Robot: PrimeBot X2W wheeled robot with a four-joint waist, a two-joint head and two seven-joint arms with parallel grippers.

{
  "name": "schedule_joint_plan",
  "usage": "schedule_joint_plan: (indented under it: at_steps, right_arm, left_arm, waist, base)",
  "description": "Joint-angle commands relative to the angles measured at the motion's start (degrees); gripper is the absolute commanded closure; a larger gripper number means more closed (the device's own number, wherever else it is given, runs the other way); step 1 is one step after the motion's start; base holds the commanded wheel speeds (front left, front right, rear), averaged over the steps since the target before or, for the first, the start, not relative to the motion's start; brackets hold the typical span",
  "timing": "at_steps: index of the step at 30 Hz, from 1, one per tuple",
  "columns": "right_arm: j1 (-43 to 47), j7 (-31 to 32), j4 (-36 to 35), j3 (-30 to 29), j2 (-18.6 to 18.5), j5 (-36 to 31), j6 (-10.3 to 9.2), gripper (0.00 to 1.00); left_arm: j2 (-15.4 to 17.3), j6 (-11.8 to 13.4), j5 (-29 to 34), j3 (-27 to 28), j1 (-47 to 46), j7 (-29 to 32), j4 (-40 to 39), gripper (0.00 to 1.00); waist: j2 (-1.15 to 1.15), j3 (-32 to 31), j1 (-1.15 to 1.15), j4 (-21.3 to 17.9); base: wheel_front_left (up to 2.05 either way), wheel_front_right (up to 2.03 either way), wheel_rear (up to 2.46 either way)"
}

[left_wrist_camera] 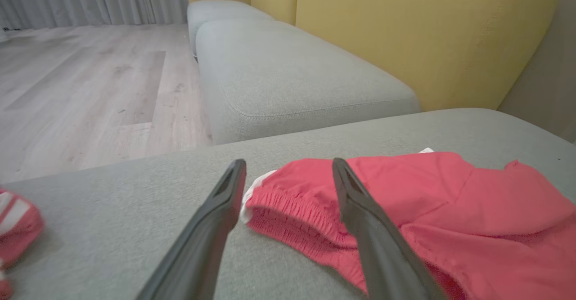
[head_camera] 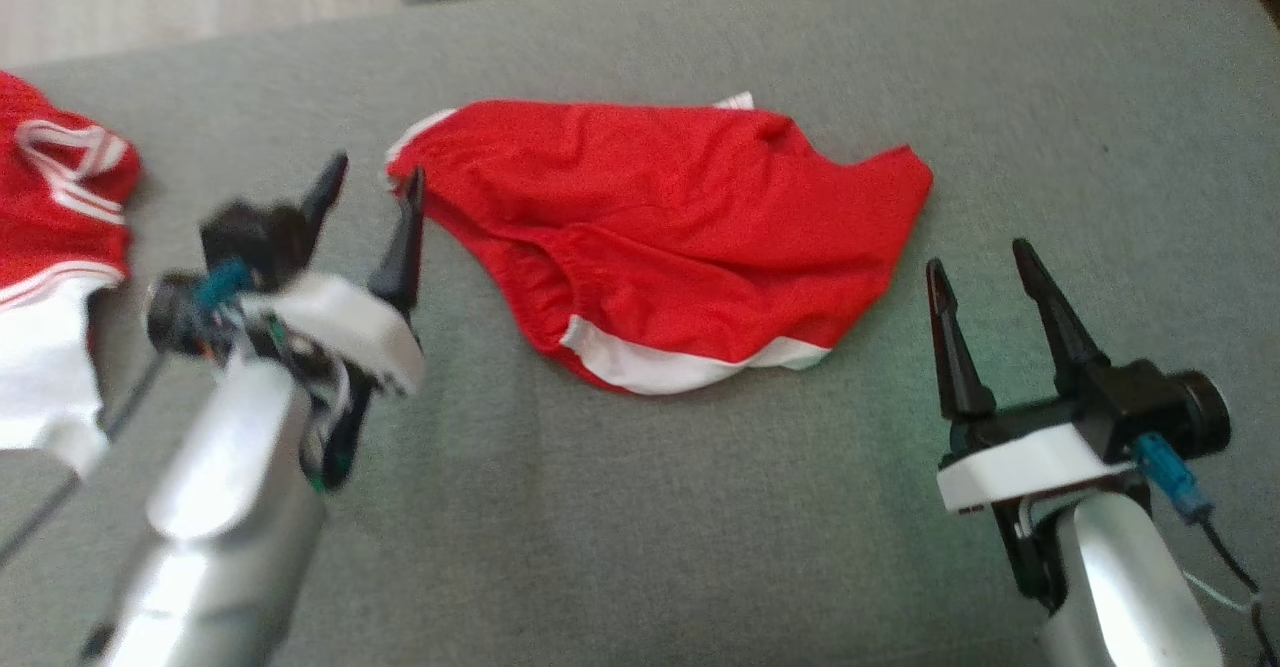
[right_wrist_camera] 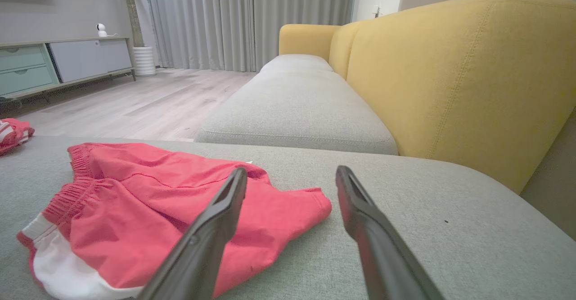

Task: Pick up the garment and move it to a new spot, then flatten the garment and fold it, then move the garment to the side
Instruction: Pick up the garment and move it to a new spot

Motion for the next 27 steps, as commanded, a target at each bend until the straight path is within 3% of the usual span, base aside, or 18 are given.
schedule_joint_plan:
  at_steps: [1,17,27]
  right_arm:
    - [0.43,-0.63,-1.37,0.87,-0.20,-0.53,0.44,0.00]
    - [8.69,-0.57,-0.58,-0.96,-0.20,-0.84,0.44,0.00]
    - [12.05,-0.39,-0.93,0.50,-0.20,1.53,0.44,0.00]
  left_arm:
    - [1.30,0.66,0.45,1.20,0.67,-1.66,-2.89,0.00]
    - [-2.10,10.63,-0.64,1.96,27.11,-11.04,-16.88,0.00]
    - [-2.01,13.75,-1.57,4.14,35.21,-11.99,-22.03,0.00]
  waist:
    - [0.00,-3.20,0.01,2.49]
    - [0.00,-13.07,0.01,6.74]
    - [0.00,-14.00,0.01,6.47]
  base:
    - [0.00,0.00,0.00]
    - [0.00,0.00,0.00]
    - [0.00,0.00,0.00]
